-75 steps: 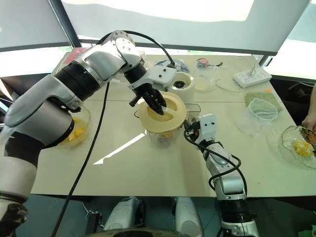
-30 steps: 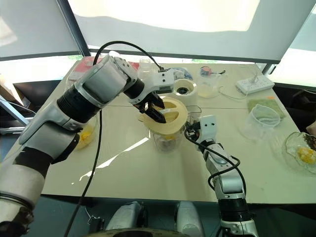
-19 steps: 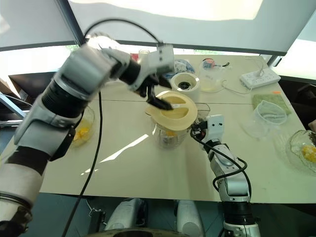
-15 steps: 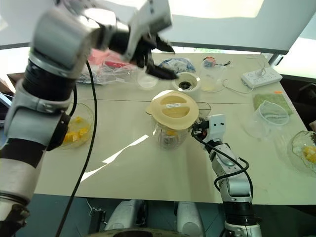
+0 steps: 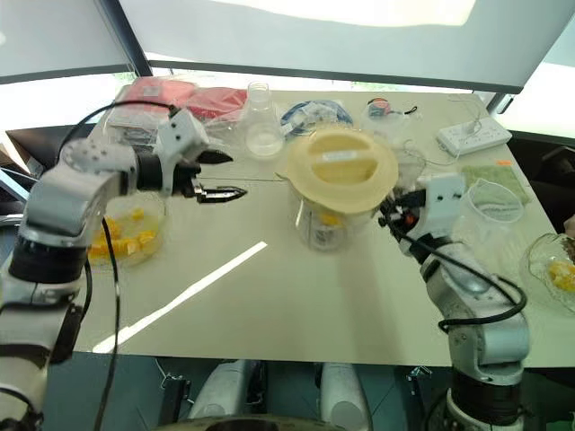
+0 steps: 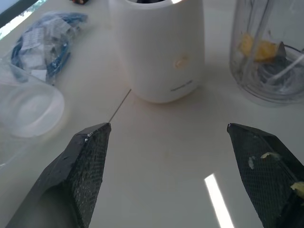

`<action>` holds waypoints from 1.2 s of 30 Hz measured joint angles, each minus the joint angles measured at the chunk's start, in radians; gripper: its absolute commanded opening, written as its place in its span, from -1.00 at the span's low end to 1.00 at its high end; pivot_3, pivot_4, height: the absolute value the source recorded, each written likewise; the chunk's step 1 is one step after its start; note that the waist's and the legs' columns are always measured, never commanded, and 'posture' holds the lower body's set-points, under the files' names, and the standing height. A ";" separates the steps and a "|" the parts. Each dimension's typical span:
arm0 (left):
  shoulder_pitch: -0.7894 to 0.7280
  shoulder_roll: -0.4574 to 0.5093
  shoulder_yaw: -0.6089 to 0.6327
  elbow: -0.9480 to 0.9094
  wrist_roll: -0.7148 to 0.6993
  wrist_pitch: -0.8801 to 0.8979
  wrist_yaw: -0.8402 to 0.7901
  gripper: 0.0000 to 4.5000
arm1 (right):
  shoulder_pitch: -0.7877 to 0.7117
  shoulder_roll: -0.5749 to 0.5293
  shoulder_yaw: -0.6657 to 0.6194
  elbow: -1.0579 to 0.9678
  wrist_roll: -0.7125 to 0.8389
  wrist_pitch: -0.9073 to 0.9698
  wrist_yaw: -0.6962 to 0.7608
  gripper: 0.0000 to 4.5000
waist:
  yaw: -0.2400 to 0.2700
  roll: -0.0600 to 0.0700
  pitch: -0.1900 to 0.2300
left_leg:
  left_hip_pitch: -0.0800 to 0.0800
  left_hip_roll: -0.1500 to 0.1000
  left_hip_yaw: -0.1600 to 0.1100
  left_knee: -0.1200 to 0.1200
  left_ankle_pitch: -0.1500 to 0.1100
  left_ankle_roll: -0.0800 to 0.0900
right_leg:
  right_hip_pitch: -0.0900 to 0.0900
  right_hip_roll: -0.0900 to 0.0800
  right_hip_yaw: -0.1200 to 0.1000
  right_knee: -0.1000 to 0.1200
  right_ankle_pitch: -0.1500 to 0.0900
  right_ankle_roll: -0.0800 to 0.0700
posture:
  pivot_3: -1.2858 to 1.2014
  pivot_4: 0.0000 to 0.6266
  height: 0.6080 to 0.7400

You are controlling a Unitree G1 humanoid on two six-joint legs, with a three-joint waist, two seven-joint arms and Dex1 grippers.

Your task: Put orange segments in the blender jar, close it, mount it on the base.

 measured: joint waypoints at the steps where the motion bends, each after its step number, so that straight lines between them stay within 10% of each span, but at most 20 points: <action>1: 0.054 0.001 0.028 -0.027 -0.019 -0.001 0.009 0.83 | -0.055 -0.041 -0.039 -0.010 0.036 0.035 -0.003 -0.60 | 0.001 0.001 0.000 | 0.000 0.000 0.000 0.000 0.000 0.000 | 0.000 -0.001 0.000 0.000 0.000 0.000 | 0.03 -0.52 1.00; 6: 0.207 -0.040 0.109 -0.087 -0.072 -0.023 0.083 0.83 | -0.346 -0.221 -0.164 0.114 0.110 0.194 -0.055 -0.60 | 0.024 -0.005 0.002 | 0.000 0.000 -0.004 0.001 0.001 -0.002 | 0.003 0.000 -0.003 -0.001 0.000 -0.007 | 0.03 -0.52 1.00; 13: 0.230 -0.104 0.114 -0.143 -0.095 -0.062 0.194 0.83 | -0.633 -0.256 -0.004 0.533 -0.045 0.131 -0.094 -0.60 | 0.016 -0.004 0.002 | 0.001 -0.001 0.001 0.001 0.001 -0.002 | 0.003 0.000 -0.001 -0.002 0.002 -0.003 | 0.03 -0.52 1.00; 22: 0.277 -0.119 0.096 -0.208 -0.097 -0.064 0.292 0.83 | -0.741 -0.171 0.129 0.981 -0.212 -0.077 -0.032 -0.60 | 0.002 -0.003 0.002 | -0.001 0.000 0.001 -0.002 0.001 -0.002 | 0.000 0.001 -0.001 -0.002 0.002 -0.002 | 0.03 -0.52 1.00; 36: 0.346 -0.129 0.051 -0.260 -0.107 -0.053 0.364 0.83 | -0.741 -0.075 0.153 0.947 -0.242 -0.076 -0.007 -0.60 | 0.002 -0.002 0.002 | 0.000 0.001 0.001 -0.001 0.002 -0.003 | 0.000 0.001 -0.001 0.000 0.003 -0.003 | 0.03 -0.52 1.00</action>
